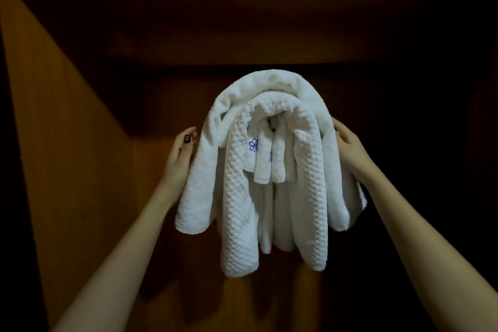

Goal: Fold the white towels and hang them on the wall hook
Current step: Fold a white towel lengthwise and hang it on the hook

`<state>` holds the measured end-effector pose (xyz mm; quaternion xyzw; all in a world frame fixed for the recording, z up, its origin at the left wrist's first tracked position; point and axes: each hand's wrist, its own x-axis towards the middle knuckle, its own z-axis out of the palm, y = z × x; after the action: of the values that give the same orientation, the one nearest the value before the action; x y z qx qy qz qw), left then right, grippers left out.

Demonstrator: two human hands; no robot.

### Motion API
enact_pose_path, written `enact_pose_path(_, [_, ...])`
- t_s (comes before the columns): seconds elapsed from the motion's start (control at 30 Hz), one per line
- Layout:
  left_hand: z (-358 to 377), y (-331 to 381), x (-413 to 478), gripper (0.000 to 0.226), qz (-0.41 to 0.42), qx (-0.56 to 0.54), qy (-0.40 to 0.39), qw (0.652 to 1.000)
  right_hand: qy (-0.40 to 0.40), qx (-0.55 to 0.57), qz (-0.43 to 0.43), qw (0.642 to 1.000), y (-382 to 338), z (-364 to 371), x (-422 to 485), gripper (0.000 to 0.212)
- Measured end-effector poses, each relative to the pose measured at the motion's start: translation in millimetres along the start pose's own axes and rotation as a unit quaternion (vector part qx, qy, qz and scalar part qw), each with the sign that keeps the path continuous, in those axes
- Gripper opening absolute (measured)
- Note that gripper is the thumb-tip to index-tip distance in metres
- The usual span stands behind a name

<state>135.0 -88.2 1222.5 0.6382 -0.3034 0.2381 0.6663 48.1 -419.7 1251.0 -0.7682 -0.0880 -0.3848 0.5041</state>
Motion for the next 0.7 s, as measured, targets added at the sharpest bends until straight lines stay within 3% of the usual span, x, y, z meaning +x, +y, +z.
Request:
enact_pose_path(0.1, [3,14,-4,0.038,0.058,0.045,-0.024,0.997,0.107,-0.015,-0.037,0.993,3,3,-18,0.039])
enact_pose_path(0.23, [26,20,-13,0.058,0.093,0.123,-0.057,0.986,0.034,0.013,-0.063,0.997,3,14,-46,0.043])
enact_pose_path(0.3, [32,12,-21,0.051,0.087,0.117,-0.023,0.989,0.019,0.032,-0.053,0.998,9,14,-55,0.039])
enact_pose_path(0.4, [28,-4,-34,0.043,0.098,0.164,0.012,0.981,0.034,-0.002,-0.039,0.999,19,8,-66,0.017])
enact_pose_path(0.53, [26,-8,-40,0.044,0.105,0.191,0.014,0.976,0.03,-0.037,-0.044,0.998,13,8,-67,0.026])
enact_pose_path(0.63, [38,5,-32,0.064,0.141,0.189,0.021,0.972,0.034,-0.042,-0.085,0.995,-7,16,-57,0.058])
enact_pose_path(0.7, [51,13,-29,0.075,0.17,0.218,0.024,0.961,0.025,-0.05,-0.115,0.992,-21,26,-53,0.067])
